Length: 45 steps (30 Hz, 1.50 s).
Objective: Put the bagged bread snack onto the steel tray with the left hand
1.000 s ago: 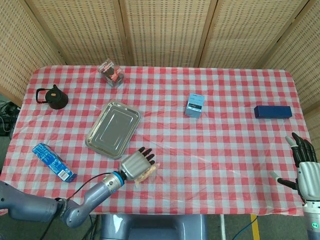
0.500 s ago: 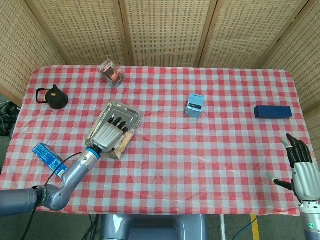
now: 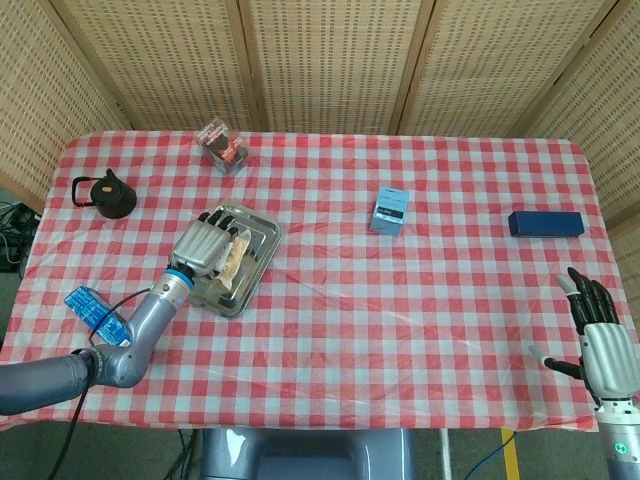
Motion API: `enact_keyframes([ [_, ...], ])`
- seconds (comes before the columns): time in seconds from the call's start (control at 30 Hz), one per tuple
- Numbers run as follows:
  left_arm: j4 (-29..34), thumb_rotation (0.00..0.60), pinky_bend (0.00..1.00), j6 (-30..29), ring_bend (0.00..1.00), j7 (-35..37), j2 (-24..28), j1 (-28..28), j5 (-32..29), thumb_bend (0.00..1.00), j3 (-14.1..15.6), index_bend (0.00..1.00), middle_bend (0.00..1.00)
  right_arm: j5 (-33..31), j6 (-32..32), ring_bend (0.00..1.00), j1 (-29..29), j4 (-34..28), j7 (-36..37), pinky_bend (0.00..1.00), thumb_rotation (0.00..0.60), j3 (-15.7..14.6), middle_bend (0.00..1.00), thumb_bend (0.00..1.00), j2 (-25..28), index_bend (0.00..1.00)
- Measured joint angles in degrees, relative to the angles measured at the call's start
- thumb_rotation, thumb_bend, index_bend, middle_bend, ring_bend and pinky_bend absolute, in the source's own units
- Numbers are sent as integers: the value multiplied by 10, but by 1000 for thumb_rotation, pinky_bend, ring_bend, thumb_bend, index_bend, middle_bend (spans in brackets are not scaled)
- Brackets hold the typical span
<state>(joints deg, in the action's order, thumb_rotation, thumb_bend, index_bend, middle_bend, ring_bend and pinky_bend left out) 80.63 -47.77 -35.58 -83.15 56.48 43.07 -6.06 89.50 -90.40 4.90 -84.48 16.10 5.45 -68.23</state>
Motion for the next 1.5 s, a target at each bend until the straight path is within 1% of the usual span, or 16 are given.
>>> enact_keyframes([
  [0.1, -17, 600, 144, 8, 32, -1, -11, 4, -12, 238, 1, 282, 45, 0, 1, 0, 0, 1, 3, 0, 600, 0, 0, 66, 0, 0],
  [0.17, -23, 600, 89, 9, 10, -3, -15, 5, -13, 218, 3, 229, 16, 0, 1, 0, 1, 1, 3, 0, 600, 0, 0, 66, 0, 0],
  [0.23, -27, 600, 15, 4, 0, -8, -17, 5, -15, 172, 6, 130, 0, 3, 1, 0, 1, 1, 3, 0, 600, -1, 0, 67, 0, 0],
  [0.33, -25, 600, 0, -4, 0, -13, -16, 4, -23, 129, 7, 46, 0, 7, -1, 0, 1, -1, 0, 0, 600, -3, 0, 66, 0, 0],
  [0.53, -3, 600, 0, -21, 0, -11, 3, -5, -27, 126, 7, 33, 0, 10, 0, 0, 1, -2, -3, 0, 600, -6, 0, 66, -1, 0],
  [0.67, 23, 600, 0, -48, 0, 14, 21, -23, -2, 126, 5, 34, 0, 10, 0, 0, 1, -3, -8, 0, 600, -6, 0, 66, -2, 0],
  [0.77, 48, 600, 0, -85, 0, 37, 37, -47, 36, 125, 6, 38, 0, 11, 0, 0, 2, -4, -11, 0, 600, -7, 0, 66, -3, 0],
  [0.93, 98, 600, 0, -176, 0, 76, 73, -108, 117, 126, 23, 56, 0, 12, 0, 0, 2, -4, -22, 0, 600, -8, 0, 66, -6, 0],
  [1.1, 134, 600, 0, -262, 0, 116, 99, -180, 184, 126, 45, 18, 0, 15, -4, 0, 1, -7, -35, 0, 600, -9, 0, 66, -8, 0],
  [1.27, 142, 600, 0, -347, 0, 143, 101, -252, 230, 126, 69, 2, 0, 23, -11, 0, 0, -7, -52, 0, 600, -11, 0, 66, -13, 0],
  [1.4, 138, 600, 0, -414, 0, 158, 91, -309, 265, 126, 90, 0, 0, 25, -10, 0, 0, -6, -64, 0, 600, -12, 0, 67, -17, 0],
  [1.5, 136, 600, 0, -453, 0, 166, 83, -347, 289, 125, 106, 0, 0, 26, -7, 0, 2, -5, -72, 0, 600, -13, 0, 66, -21, 0],
])
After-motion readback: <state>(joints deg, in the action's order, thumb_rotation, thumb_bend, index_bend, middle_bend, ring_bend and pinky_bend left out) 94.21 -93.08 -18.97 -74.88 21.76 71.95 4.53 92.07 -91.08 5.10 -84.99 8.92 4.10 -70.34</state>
